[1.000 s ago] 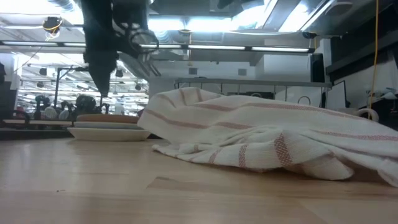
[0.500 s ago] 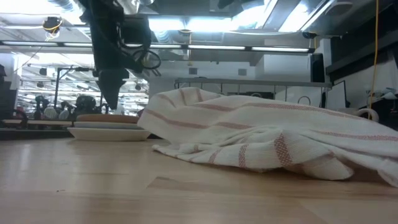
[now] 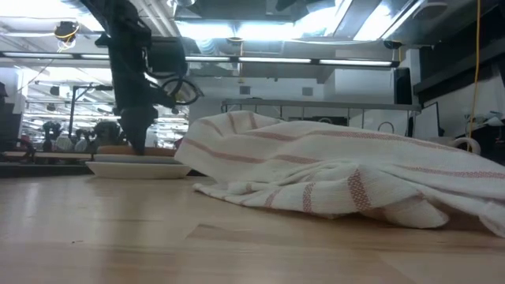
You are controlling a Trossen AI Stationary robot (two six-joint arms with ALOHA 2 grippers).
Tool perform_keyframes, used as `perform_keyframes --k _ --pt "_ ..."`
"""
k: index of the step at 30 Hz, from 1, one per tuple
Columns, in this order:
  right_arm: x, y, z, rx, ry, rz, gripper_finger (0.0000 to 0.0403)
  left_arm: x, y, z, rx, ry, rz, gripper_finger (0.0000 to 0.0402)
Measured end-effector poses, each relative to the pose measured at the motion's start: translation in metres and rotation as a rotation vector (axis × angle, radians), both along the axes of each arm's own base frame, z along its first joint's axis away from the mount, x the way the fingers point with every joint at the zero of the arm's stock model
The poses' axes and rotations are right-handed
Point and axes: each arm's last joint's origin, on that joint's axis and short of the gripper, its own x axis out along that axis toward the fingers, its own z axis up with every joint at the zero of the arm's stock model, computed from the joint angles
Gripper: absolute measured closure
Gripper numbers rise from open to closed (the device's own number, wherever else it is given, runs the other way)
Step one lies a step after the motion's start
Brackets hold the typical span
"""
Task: Sort dishes
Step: Put the brown plate into the dish rack
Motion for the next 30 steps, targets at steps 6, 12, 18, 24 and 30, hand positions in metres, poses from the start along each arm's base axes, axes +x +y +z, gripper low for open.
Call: perform_keyframes --k 6,12,18,24,30 --pt "0.005 -0.001 -0.004 0.001 0.008 0.0 0.0365 -0.001 0.001 0.0 0.002 0.018 -0.035 0.0316" --pt "0.014 -0.002 -0.013 0.002 0.031 0.001 0.0365 -0.001 0.0 -0.001 0.001 0.023 -0.046 0.039" --pt "0.024 -0.003 -0.024 0.007 0.066 0.003 0.0365 -0.002 0.0 -0.001 -0.003 0.033 -0.048 0.0388" --pt "0.029 -0.004 -0.032 0.008 0.091 0.006 0.0365 -0.003 -0.006 0.007 -0.025 0.077 -0.065 0.0395" --pt "0.031 -0.005 -0.034 -0.022 0.11 0.048 0.0365 -0.002 -0.018 0.031 -0.018 0.06 -0.108 0.0397"
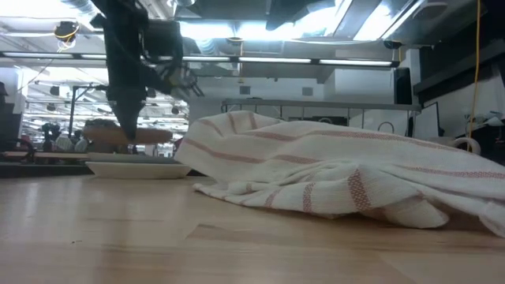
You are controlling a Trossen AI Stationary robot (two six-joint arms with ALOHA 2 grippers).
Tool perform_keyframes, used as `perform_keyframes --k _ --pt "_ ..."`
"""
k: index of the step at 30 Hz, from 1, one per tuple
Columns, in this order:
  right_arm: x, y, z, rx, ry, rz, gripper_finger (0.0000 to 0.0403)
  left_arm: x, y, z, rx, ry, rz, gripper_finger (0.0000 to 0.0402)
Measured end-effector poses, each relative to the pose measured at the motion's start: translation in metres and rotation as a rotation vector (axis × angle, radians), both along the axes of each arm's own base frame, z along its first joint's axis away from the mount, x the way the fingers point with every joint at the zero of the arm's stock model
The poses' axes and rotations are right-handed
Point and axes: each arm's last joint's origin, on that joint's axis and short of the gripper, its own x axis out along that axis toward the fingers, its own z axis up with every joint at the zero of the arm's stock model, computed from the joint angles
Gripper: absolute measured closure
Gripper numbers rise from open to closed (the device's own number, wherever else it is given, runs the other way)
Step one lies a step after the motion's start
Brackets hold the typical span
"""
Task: Sort dishes
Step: Put the brown plate into the dish rack
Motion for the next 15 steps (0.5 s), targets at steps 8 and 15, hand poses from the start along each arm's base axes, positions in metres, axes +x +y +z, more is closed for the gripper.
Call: perform_keyframes --k 8,15 --pt "0.002 0.0 -0.003 -0.08 0.055 0.132 0.0365 -0.004 -0.025 0.037 -0.054 -0.153 -0.096 0.0398" --pt "0.005 0.001 -0.002 -0.144 0.055 0.31 0.0365 -0.013 -0.051 0.071 -0.152 -0.354 -0.205 0.0399"
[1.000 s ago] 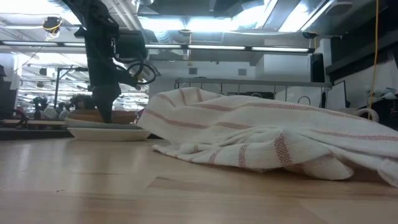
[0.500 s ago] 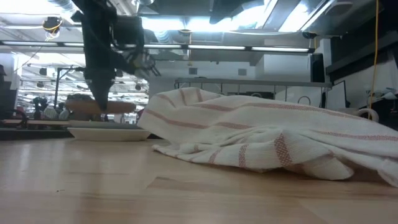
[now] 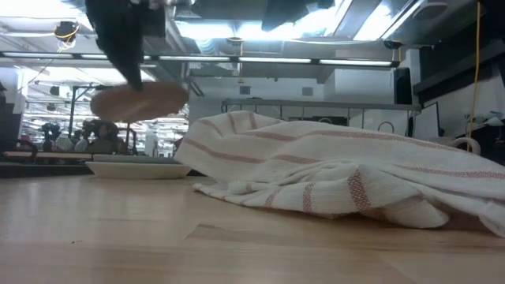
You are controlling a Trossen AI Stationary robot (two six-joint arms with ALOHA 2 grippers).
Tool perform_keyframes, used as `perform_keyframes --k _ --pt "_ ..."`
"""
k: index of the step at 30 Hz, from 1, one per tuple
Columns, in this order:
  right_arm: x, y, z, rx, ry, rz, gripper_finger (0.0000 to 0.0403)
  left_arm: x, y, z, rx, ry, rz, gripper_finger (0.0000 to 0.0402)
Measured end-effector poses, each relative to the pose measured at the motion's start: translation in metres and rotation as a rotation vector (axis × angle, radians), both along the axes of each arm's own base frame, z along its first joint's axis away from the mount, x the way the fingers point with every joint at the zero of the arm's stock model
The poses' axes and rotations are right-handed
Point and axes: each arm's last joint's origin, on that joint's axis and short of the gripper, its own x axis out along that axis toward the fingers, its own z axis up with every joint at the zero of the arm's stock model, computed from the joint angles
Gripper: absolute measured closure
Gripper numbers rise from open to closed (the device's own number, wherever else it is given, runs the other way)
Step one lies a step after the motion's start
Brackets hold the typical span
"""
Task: Sort dishes
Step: Put the brown plate into the dish rack
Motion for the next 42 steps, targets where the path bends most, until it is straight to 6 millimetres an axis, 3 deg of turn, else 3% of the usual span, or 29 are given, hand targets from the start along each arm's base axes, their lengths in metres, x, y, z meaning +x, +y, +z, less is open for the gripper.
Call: perform_keyframes --k 9,17,23,35,42 --pt "0.021 0.006 -0.008 0.148 -0.101 0.313 0.0365 -0.004 -0.027 0.035 -0.026 -0.225 -0.115 0.04" --pt "0.053 0.01 -0.029 0.098 -0.154 0.347 0.0365 0.001 -0.041 0.036 -0.048 -0.242 -0.197 0.04" --pt "0.064 0.027 -0.034 0.008 -0.173 0.377 0.0362 0.002 -0.045 0.035 -0.051 -0.235 -0.221 0.04" --pt "0.072 0.059 -0.035 -0.079 -0.191 0.38 0.0261 0.002 -0.046 0.035 -0.05 -0.239 -0.225 0.04" --pt "0.081 0.062 -0.038 -0.018 -0.254 0.346 0.0245 0.006 -0.047 0.033 -0.05 -0.24 -0.225 0.04"
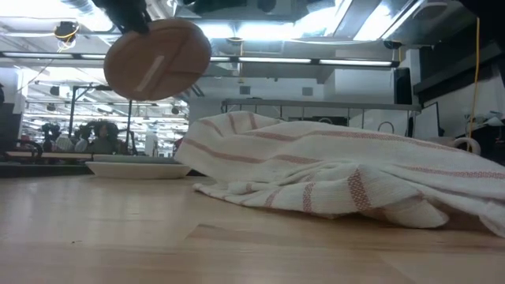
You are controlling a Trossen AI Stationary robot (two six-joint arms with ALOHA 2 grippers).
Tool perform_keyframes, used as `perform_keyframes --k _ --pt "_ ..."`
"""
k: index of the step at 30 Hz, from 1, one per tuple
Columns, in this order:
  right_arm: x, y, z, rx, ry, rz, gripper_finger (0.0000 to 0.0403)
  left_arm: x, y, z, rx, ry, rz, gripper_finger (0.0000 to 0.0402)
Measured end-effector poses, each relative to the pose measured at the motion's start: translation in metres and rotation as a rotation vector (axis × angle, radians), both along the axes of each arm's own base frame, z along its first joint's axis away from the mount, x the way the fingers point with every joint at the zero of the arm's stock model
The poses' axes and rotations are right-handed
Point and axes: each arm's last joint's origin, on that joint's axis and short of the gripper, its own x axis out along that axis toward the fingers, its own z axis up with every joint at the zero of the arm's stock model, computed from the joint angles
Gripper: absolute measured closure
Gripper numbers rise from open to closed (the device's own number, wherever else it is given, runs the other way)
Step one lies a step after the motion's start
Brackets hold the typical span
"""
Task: Sort dishes
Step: Put the brown plate into the dish rack
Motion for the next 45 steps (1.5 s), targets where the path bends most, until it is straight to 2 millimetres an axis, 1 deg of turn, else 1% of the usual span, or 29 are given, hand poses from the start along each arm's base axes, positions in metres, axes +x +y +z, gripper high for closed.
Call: perform_keyframes --k 7,13,16,25,27,30,34,39,45 --pt "0.008 0.001 -0.018 0.035 0.056 0.002 0.0248 0.009 -0.003 -0.003 -0.012 -0.006 -0.031 0.04" --pt "0.016 0.001 -0.037 0.036 0.116 0.001 0.0248 0.012 -0.006 -0.005 -0.016 -0.005 -0.047 0.04" --pt "0.018 0.001 -0.043 0.051 0.14 -0.015 0.0249 0.012 -0.008 -0.005 -0.016 -0.004 -0.056 0.04" --pt "0.018 0.001 -0.047 0.079 0.165 -0.042 0.0249 0.011 -0.011 -0.005 -0.015 0.003 -0.068 0.04" --pt "0.018 0.001 -0.047 0.091 0.167 -0.054 0.0255 0.011 -0.011 -0.005 -0.015 0.005 -0.067 0.04" --pt "0.018 0.001 -0.047 0.109 0.168 -0.072 0.028 0.011 -0.011 -0.005 -0.014 0.005 -0.068 0.04" --pt "0.017 0.001 -0.047 0.125 0.176 -0.088 0.033 0.011 -0.011 -0.006 -0.013 0.007 -0.071 0.0397" --pt "0.017 0.001 -0.048 0.13 0.178 -0.127 0.0331 0.011 -0.01 -0.006 0.004 0.008 -0.086 0.0392" --pt "0.017 0.0 -0.048 0.157 0.179 -0.204 0.0331 0.01 -0.01 -0.005 0.023 0.005 -0.085 0.0364"
